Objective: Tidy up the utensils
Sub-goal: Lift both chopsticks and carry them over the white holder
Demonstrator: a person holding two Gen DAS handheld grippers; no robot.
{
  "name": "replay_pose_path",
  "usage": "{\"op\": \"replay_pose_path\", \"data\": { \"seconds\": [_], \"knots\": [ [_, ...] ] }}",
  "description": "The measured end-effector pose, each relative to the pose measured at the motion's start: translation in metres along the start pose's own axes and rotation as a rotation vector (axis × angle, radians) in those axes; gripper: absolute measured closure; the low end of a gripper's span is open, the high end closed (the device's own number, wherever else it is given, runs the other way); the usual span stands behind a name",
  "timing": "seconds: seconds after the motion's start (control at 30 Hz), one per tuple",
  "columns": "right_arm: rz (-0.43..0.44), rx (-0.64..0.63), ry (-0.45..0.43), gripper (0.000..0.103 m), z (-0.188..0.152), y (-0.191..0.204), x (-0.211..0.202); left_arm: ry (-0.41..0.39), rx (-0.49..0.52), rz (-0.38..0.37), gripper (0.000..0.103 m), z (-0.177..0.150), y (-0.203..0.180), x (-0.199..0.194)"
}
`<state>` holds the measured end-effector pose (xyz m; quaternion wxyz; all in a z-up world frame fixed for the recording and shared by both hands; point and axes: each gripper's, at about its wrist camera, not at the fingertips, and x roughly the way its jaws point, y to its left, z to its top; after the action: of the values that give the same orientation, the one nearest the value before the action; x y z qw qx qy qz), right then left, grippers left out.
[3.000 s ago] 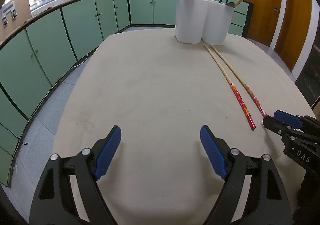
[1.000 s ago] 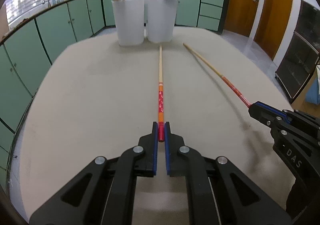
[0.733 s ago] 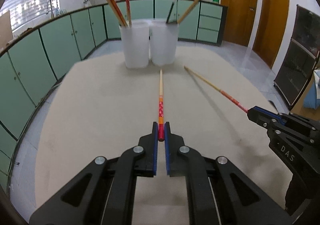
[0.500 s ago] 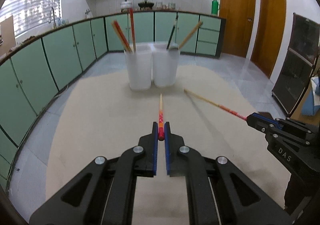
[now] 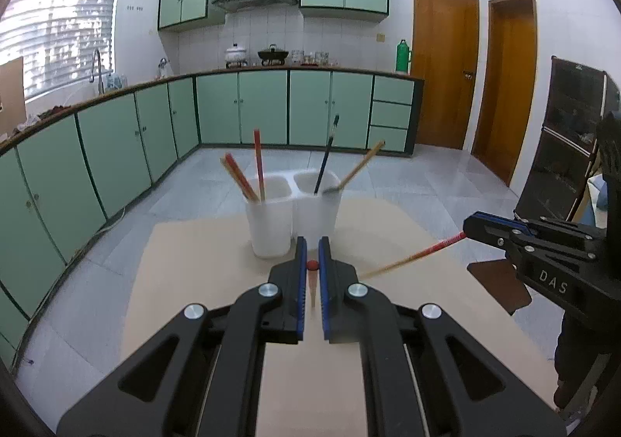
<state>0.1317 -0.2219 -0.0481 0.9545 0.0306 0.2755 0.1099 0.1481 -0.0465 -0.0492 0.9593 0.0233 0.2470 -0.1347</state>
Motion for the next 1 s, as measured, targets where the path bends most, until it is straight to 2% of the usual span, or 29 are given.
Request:
{"op": "replay_pose_path", "data": {
  "seconds": [0.37, 0.63, 1.0],
  "knots": [
    [0.064, -0.059, -0.012, 0.097, 0.036, 0.014, 0.003, -0.034, 0.001, -0.054, 0.098, 0.025, 0.004, -0.005],
    [0.109, -0.069, -0.079, 0.097, 0.088, 0.014, -0.002, -0.092, 0.006, -0.08, 0.098, 0.053, 0.006, -0.006],
    [0.104, -0.005, -0.239, 0.097, 0.177, -0.004, 0.015, -0.249, 0.034, -0.05, 0.098, 0.136, -0.001, 0.015]
  ]
}}
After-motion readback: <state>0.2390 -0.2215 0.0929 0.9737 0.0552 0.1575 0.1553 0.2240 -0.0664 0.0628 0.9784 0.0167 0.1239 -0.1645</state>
